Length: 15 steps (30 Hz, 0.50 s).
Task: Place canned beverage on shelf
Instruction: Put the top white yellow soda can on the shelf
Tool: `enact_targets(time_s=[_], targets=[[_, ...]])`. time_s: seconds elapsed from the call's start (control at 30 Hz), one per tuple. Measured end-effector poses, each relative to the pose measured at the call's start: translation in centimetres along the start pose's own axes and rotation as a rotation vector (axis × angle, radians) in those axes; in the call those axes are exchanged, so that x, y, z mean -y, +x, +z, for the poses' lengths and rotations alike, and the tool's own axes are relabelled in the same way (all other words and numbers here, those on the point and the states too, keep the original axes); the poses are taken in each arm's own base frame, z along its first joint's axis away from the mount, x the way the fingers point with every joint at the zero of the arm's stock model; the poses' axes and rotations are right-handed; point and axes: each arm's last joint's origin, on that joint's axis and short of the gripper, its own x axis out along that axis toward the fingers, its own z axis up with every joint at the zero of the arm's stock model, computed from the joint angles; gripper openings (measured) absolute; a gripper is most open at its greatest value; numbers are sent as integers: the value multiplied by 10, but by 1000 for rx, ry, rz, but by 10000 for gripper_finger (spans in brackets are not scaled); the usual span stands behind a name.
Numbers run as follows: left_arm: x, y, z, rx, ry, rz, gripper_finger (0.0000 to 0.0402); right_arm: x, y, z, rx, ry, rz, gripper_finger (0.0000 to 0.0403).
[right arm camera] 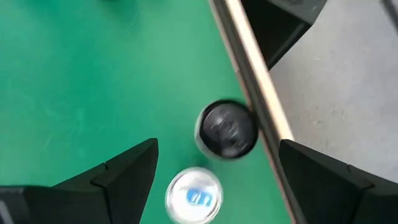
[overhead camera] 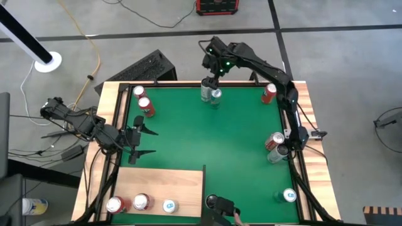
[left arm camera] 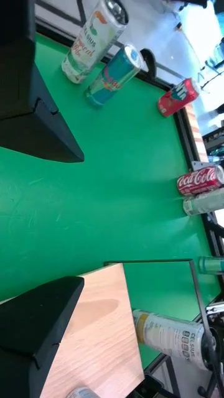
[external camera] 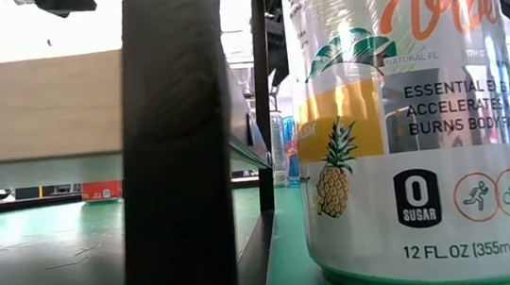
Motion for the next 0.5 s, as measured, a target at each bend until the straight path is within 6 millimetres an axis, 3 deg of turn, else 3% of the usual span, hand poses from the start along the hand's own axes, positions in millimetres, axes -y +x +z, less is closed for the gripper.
enact_targets(time_s=[0.33,0.5], targets=[[-1,0,3,29,-19,18,300,15,-17,-27,-190,97,61,346],[-1,0,3,28,-15,19,300,14,-38,-31,-167,101,68,333]])
